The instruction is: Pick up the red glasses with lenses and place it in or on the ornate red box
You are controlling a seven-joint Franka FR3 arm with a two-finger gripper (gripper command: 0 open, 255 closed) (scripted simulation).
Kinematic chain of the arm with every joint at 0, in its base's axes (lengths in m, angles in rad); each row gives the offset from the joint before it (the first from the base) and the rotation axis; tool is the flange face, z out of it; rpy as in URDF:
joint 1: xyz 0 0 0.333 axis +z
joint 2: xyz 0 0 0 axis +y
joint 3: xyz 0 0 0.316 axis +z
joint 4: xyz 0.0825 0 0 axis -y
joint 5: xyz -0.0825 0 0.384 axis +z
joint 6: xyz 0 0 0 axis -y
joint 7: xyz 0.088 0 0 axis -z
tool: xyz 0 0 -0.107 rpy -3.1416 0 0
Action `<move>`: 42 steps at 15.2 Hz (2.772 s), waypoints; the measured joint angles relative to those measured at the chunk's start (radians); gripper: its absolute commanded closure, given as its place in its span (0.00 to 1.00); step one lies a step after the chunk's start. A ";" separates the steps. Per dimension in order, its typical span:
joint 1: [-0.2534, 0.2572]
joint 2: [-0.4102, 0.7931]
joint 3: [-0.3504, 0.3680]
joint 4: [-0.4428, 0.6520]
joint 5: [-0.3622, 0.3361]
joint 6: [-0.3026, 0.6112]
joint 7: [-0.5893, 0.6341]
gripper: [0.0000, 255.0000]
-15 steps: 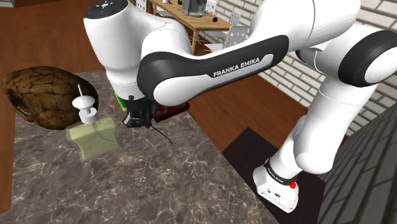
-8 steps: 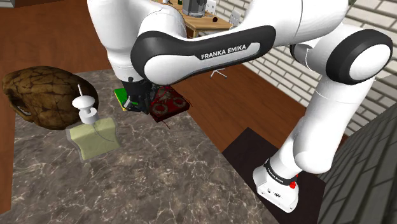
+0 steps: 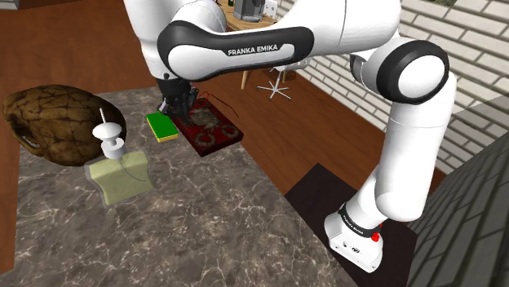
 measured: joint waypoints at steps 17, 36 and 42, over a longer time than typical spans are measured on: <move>-0.014 0.238 -0.071 0.271 -0.079 -0.011 -0.127 1.00; -0.012 0.244 -0.071 0.254 -0.082 0.009 -0.116 0.00; 0.018 0.254 -0.070 0.354 -0.080 -0.077 -0.130 0.00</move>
